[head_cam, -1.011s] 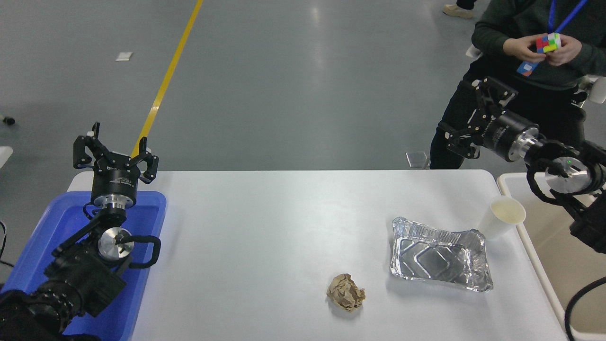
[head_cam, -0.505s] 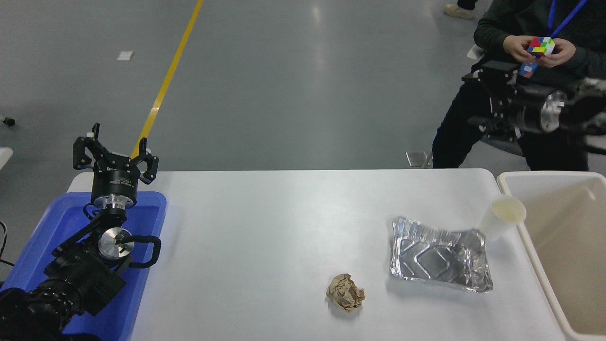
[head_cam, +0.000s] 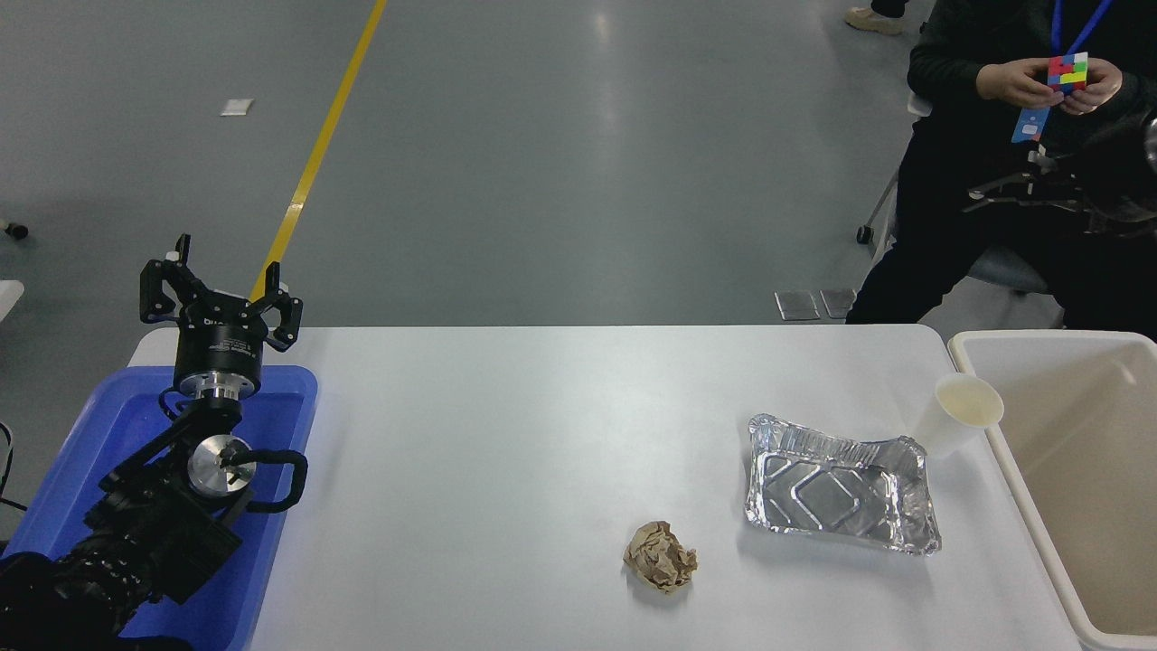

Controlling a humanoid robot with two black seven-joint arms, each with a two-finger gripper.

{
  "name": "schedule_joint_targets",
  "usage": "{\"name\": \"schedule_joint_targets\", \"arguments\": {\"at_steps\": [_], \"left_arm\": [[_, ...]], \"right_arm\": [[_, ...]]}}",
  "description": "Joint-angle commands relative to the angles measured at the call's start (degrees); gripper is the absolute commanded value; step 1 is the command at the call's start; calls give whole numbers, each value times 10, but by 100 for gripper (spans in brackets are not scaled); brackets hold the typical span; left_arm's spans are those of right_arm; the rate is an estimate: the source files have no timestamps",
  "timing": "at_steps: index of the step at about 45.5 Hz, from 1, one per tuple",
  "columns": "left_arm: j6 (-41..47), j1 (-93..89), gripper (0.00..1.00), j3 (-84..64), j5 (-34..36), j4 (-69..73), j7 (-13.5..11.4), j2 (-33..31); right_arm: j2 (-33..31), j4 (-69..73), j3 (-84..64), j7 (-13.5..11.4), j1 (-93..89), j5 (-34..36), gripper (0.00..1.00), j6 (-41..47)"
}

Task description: Pick up paper cup place in dustbin

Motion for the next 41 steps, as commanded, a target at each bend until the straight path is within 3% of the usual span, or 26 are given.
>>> {"name": "schedule_joint_targets", "arguments": {"at_steps": [1,11,29,41], "left_arm": [[0,0,99,0,1,0,0,0],[0,1,99,0,0,0,0,0],[0,0,99,0,0,0,0,0],[0,0,99,0,0,0,1,0]], "right_arm": [[10,7,-102,-16,47,-14,100,16],[1,71,-175,-15,91,-4,100,20],[-14,352,-228,-10,269,-9,100,19],[-5,359,-202,-7,259,-82,100,16]]}}
